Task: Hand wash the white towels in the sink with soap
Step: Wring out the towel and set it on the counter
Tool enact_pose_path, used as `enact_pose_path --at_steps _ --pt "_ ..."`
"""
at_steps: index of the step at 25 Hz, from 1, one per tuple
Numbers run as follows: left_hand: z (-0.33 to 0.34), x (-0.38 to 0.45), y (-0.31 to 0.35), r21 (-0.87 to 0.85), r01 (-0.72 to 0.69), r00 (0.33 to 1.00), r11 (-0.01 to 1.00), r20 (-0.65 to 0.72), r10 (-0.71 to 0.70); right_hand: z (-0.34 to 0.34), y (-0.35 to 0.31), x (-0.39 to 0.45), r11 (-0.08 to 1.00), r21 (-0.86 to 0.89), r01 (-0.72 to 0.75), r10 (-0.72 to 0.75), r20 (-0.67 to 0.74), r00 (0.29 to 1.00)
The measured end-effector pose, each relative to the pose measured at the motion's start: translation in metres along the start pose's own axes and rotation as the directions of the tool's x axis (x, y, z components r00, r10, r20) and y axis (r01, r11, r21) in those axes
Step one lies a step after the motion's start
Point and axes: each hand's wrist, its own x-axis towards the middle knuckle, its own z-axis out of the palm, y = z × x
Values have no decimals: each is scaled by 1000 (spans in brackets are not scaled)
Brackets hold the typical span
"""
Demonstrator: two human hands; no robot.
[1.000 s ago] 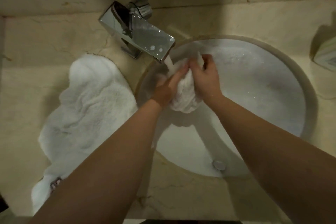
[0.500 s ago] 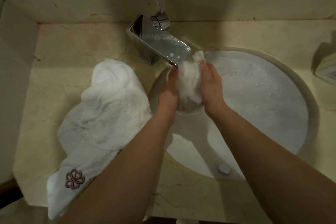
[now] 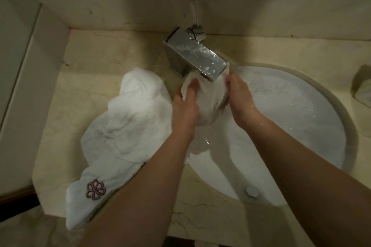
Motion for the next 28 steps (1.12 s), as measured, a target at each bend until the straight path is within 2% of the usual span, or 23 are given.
enact_pose_path --at_steps 2,6,11,15,22,25,28 --pt "-5 -6 5 -2 -19 999 1000 -31 19 2 -12 0 999 33 3 -2 -22 1000" --pt "-12 -15 19 58 -36 998 998 -50 39 2 -54 21 985 -61 161 -163 -17 987" --pt "-17 -19 26 45 -15 998 999 -53 17 26 -100 47 968 -215 126 -86 186 979" --pt "-20 -20 29 5 -6 999 1000 -35 6 30 -112 50 989 -134 68 -45 165 985" --pt "-17 -17 23 30 18 1000 999 -1 -18 32 -115 39 964 -229 137 -94 190 977" --pt "-16 -18 26 40 36 999 999 -9 -35 29 -113 38 952 -299 62 2 209 978" --pt "-18 -22 28 7 51 999 999 -10 -50 25 -94 28 983 -182 2 26 153 988"
